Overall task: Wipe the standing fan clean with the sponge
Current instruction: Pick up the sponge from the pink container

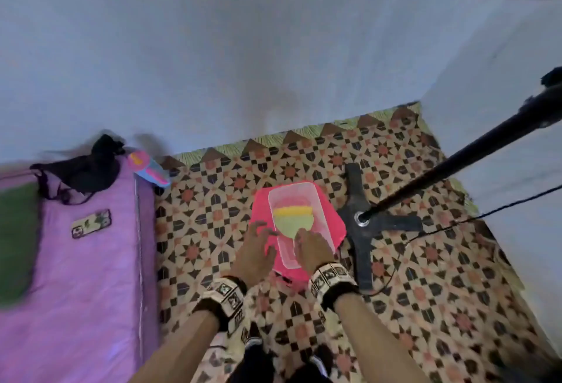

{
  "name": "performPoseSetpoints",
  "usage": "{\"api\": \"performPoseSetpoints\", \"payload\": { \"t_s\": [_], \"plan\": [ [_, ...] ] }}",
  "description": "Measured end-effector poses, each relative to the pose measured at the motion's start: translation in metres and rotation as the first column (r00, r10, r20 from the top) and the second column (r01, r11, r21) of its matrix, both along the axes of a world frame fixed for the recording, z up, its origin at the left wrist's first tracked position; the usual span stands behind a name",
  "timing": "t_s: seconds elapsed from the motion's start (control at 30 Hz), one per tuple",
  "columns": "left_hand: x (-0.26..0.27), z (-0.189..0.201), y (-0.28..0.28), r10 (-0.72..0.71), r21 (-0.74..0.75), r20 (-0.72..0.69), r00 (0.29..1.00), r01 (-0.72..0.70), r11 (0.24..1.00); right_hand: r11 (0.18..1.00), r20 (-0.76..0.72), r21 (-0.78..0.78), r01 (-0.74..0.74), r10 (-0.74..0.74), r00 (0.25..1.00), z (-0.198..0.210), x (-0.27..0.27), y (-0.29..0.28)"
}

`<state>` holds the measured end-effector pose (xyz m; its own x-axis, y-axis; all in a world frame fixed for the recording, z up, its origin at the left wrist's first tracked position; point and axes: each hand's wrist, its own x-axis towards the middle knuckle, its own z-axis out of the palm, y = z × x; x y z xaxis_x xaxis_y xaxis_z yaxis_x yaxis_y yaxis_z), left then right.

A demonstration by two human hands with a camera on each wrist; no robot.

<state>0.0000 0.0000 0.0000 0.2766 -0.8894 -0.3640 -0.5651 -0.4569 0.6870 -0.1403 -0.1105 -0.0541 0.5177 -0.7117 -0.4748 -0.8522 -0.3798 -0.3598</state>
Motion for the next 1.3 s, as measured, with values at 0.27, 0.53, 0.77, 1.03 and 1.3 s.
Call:
{"api": "performPoseSetpoints", "payload": {
  "t_s": [0.27,0.53,0.77,1.03,1.3],
  "plan": [
    [0.008,-0.049,-0.021,-0.163,0.058,0.100,0.982,0.158,0.986,0.997,-0.264,-0.054,0.055,-0.067,0.962,-0.071,0.037,-0.005],
    [0.027,-0.004,-0.043,-0.159,0.073,0.009,0.987,0.158,0.985,0.982,-0.203,-0.176,0.067,-0.102,0.974,0.005,0.044,-0.009],
    [0.046,0.115,-0.084,-0.035,0.063,-0.155,0.987,0.045,0.997,0.974,0.081,-0.194,0.116,-0.102,0.992,0.205,0.037,-0.020],
    [0.034,0.319,-0.107,-0.062,-0.336,-0.550,0.833,-0.152,0.929,0.859,0.685,-0.269,0.436,-0.147,0.713,0.402,0.013,-0.019],
    [0.007,0.563,-0.160,0.144,-0.967,0.150,0.978,0.115,0.227,0.632,0.851,-0.464,0.620,0.126,0.509,0.571,-0.065,-0.050]
  ]
}}
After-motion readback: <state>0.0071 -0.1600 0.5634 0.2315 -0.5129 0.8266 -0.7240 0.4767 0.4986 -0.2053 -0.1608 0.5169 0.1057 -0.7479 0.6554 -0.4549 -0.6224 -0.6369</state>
